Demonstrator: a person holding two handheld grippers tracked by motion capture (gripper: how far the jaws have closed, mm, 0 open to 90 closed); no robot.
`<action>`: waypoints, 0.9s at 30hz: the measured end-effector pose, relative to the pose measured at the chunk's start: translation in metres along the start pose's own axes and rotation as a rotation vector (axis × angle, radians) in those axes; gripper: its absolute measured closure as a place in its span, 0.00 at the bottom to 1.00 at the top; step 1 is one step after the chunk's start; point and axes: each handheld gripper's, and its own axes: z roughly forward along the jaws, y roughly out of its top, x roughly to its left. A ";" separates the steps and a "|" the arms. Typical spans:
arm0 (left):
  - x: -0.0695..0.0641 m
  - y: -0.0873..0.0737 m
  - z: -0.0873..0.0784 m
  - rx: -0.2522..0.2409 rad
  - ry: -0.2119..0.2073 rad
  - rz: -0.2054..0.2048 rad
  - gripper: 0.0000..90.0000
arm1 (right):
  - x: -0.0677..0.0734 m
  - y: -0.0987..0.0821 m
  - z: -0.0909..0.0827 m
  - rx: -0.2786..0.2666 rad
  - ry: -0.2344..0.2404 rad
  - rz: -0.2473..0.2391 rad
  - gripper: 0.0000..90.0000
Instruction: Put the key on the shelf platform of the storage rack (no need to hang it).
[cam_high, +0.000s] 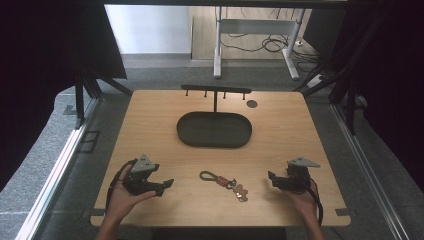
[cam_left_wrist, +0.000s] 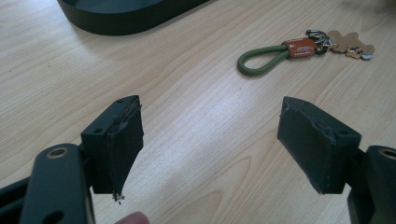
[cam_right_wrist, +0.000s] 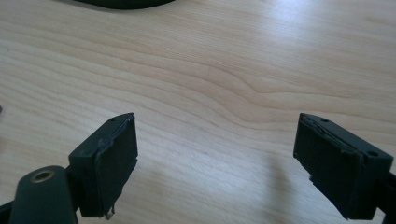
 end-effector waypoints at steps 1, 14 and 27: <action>0.000 0.000 0.000 -0.003 -0.001 0.004 0.25 | -0.001 0.000 -0.003 0.000 -0.008 -0.012 0.16; -0.005 -0.002 -0.005 -0.017 -0.015 0.013 0.25 | 0.002 0.009 -0.022 -0.023 0.003 -0.055 0.27; -0.005 -0.003 -0.008 -0.015 0.008 -0.002 0.26 | -0.001 0.021 -0.023 0.018 0.089 -0.099 0.35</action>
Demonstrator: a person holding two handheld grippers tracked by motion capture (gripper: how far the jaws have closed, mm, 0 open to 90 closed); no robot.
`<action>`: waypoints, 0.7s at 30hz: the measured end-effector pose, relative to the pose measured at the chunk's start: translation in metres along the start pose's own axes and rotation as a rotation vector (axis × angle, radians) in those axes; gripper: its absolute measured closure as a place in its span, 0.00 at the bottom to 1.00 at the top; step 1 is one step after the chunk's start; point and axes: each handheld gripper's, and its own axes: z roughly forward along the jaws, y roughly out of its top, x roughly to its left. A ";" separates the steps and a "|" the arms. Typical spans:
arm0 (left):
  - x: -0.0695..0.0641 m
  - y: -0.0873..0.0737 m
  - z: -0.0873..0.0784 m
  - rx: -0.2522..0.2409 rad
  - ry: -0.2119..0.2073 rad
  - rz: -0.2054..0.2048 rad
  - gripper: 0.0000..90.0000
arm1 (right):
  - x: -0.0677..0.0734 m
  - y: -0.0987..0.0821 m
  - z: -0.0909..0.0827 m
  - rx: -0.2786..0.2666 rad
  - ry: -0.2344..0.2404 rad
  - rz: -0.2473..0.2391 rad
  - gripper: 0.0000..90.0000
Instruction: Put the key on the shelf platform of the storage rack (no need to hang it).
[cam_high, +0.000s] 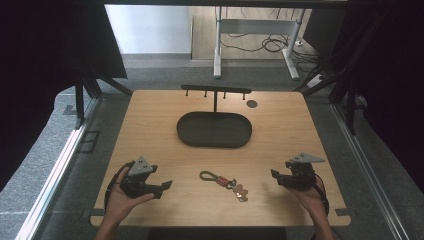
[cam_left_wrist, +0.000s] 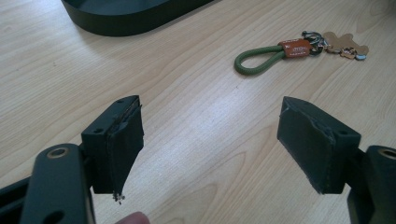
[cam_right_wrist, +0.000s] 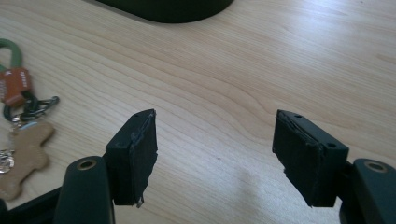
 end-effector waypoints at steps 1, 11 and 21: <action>-0.001 0.000 0.000 -0.001 -0.003 0.003 0.26 | 0.001 0.002 0.000 0.003 0.005 -0.007 0.35; 0.001 -0.003 0.006 0.014 -0.016 0.000 0.26 | 0.018 0.034 -0.009 0.090 0.059 -0.115 0.37; 0.003 -0.003 0.004 0.009 -0.012 -0.005 0.26 | 0.042 0.069 -0.010 0.131 0.141 -0.209 0.37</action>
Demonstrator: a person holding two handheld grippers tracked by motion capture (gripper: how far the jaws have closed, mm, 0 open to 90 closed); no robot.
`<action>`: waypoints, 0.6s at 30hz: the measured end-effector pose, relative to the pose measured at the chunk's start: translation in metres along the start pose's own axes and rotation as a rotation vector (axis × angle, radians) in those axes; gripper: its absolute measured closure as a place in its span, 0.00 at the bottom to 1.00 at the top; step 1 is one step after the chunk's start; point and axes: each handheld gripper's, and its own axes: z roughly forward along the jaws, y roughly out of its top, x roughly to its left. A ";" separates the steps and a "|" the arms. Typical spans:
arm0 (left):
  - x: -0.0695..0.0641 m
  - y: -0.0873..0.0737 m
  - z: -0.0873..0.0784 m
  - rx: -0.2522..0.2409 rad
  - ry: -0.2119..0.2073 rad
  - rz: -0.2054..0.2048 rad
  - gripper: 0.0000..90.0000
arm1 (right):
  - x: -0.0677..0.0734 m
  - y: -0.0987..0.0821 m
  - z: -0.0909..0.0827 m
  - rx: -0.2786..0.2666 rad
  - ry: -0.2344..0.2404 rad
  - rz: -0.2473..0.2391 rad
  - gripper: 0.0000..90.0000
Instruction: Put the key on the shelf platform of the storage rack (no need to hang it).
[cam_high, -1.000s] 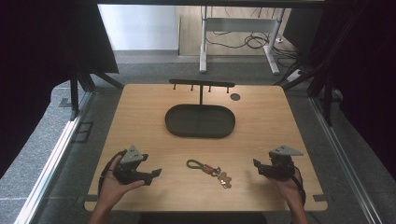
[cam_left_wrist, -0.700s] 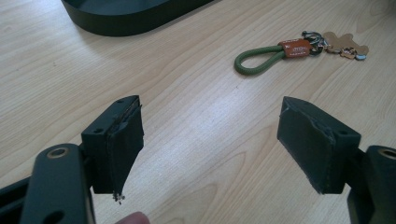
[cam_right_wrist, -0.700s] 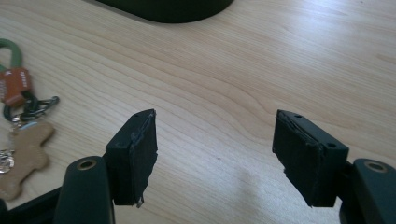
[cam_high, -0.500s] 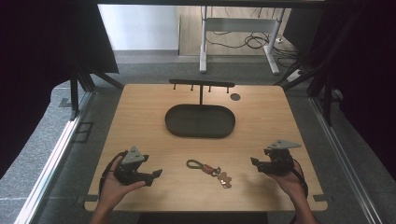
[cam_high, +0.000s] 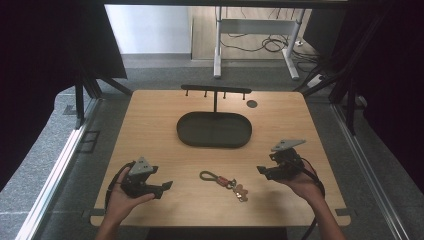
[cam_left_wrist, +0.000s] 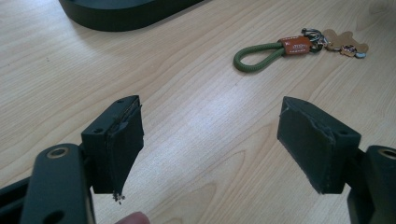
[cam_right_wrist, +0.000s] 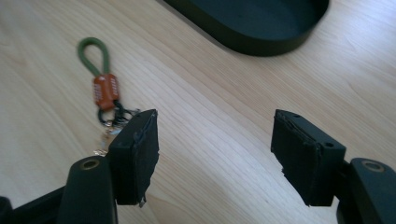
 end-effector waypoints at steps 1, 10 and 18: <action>0.000 0.000 0.000 0.002 0.000 0.002 0.26 | 0.002 0.004 0.000 0.007 0.009 -0.007 0.37; 0.000 0.000 0.000 -0.001 -0.001 -0.003 0.26 | 0.012 0.028 0.005 0.041 0.061 -0.071 0.38; 0.001 0.000 -0.001 -0.001 -0.001 -0.001 0.26 | 0.020 0.041 0.014 0.070 0.075 -0.114 0.39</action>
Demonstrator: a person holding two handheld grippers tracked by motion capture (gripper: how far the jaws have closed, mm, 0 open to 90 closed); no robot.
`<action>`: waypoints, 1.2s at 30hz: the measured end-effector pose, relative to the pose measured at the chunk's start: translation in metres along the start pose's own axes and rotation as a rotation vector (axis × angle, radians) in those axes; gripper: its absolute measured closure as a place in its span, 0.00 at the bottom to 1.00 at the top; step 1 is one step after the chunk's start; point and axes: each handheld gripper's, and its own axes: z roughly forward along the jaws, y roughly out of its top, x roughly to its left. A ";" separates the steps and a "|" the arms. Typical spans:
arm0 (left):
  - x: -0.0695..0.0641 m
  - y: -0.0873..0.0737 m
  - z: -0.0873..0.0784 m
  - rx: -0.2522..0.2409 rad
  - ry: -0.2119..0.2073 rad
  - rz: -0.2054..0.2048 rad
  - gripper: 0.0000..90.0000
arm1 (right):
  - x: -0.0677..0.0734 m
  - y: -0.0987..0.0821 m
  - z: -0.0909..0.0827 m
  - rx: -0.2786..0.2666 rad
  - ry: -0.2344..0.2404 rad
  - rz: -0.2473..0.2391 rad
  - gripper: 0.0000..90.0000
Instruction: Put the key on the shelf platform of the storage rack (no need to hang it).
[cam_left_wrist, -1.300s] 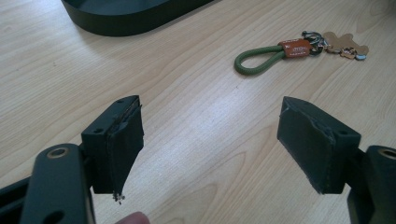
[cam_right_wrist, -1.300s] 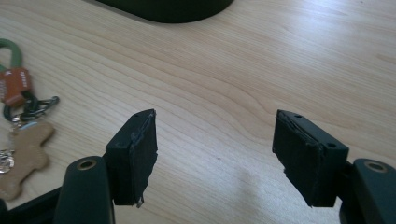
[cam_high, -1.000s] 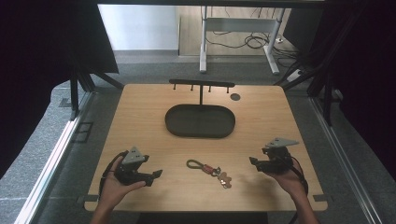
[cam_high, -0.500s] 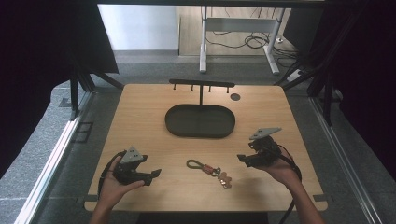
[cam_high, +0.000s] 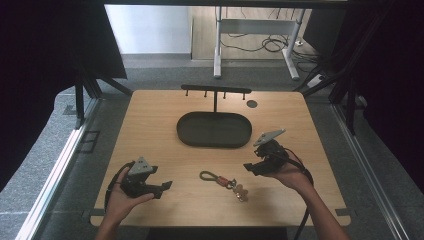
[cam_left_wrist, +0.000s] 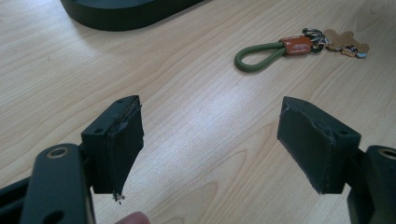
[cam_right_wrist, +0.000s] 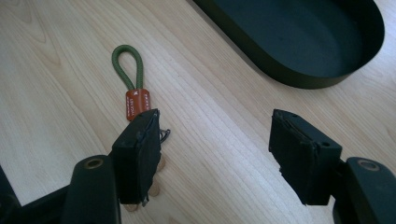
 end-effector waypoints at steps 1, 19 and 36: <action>0.000 0.000 0.000 -0.002 0.000 -0.002 0.26 | 0.001 0.001 0.001 0.003 -0.001 -0.006 0.39; -0.002 0.000 0.001 -0.002 -0.003 0.000 0.25 | 0.018 0.018 0.013 0.067 0.044 -0.068 0.40; -0.001 0.001 0.000 -0.005 -0.007 0.002 0.26 | 0.038 0.026 0.040 0.152 0.095 -0.127 0.47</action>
